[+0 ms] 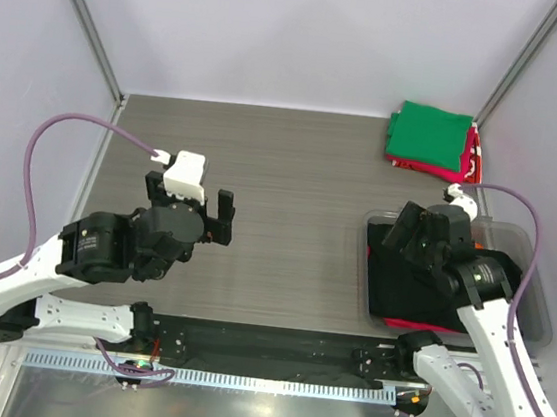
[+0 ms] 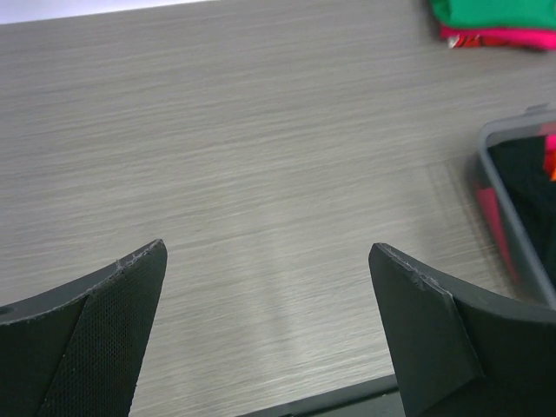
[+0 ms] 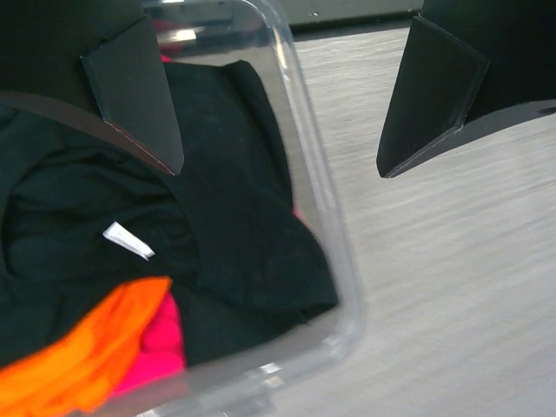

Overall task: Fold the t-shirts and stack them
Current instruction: Grab the tshirt from the pile

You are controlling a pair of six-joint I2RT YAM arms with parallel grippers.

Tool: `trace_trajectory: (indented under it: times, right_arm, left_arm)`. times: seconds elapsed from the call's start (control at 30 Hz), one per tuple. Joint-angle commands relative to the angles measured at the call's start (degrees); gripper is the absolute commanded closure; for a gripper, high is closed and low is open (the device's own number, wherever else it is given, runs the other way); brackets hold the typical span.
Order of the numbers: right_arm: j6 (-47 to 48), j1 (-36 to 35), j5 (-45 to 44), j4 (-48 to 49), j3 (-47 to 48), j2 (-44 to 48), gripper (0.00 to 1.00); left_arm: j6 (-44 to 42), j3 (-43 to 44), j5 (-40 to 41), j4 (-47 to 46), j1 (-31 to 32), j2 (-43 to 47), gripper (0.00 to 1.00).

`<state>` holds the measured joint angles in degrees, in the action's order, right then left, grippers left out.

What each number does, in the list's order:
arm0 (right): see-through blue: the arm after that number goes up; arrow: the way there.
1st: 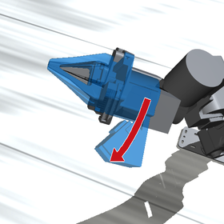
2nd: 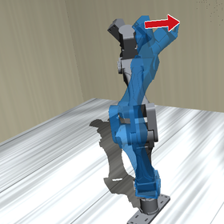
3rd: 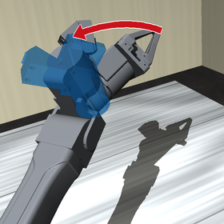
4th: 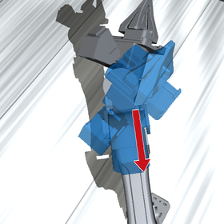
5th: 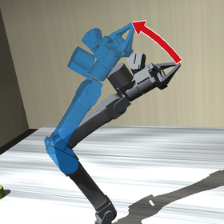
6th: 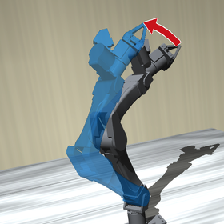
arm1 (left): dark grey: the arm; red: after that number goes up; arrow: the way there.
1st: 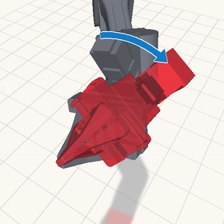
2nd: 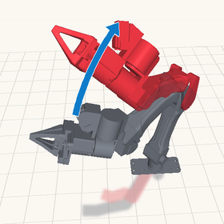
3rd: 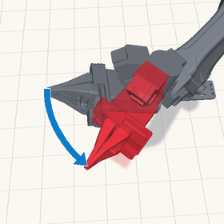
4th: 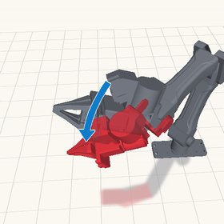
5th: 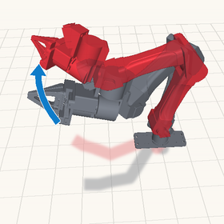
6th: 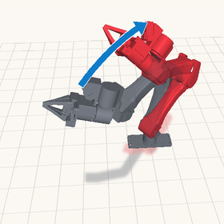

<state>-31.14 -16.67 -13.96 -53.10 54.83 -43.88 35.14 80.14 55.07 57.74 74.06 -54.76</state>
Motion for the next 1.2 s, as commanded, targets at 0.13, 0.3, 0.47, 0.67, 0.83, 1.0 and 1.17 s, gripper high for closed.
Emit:
trace_trajectory:
  times: [0.13,0.3,0.47,0.67,0.83,1.0,1.17]
  right_arm:
    - [-6.0,0.1,-4.6,0.5,0.1,-15.1,0.03]
    - [-6.8,0.1,-3.7,4.6,-3.4,-23.5,0.09]
    - [-7.4,0.1,-3.3,7.7,-6.4,-26.9,0.30]
    - [-7.7,0.1,-2.7,7.3,-5.6,-24.9,0.91]
    - [-5.4,-2.0,-3.5,1.0,9.7,-24.0,0.99]
    - [1.4,-11.7,8.3,0.3,45.2,-35.2,0.99]
    - [4.7,-23.4,22.5,-7.1,103.9,-63.5,0.99]
  left_arm:
    - [-0.4,-7.4,0.1,-2.4,-0.2,5.9,0.00]
    - [2.7,-10.6,0.0,-0.3,-0.2,9.8,0.00]
    - [6.3,-14.5,-0.3,2.7,-0.2,14.6,0.00]
    - [8.6,-18.9,-0.1,3.7,-0.2,19.2,0.00]
    - [11.4,-22.0,-0.3,5.5,-0.2,21.4,0.00]
    - [13.2,-25.3,0.0,6.5,-0.1,23.1,0.00]
    - [14.3,-25.0,1.7,7.7,-0.2,23.7,0.00]
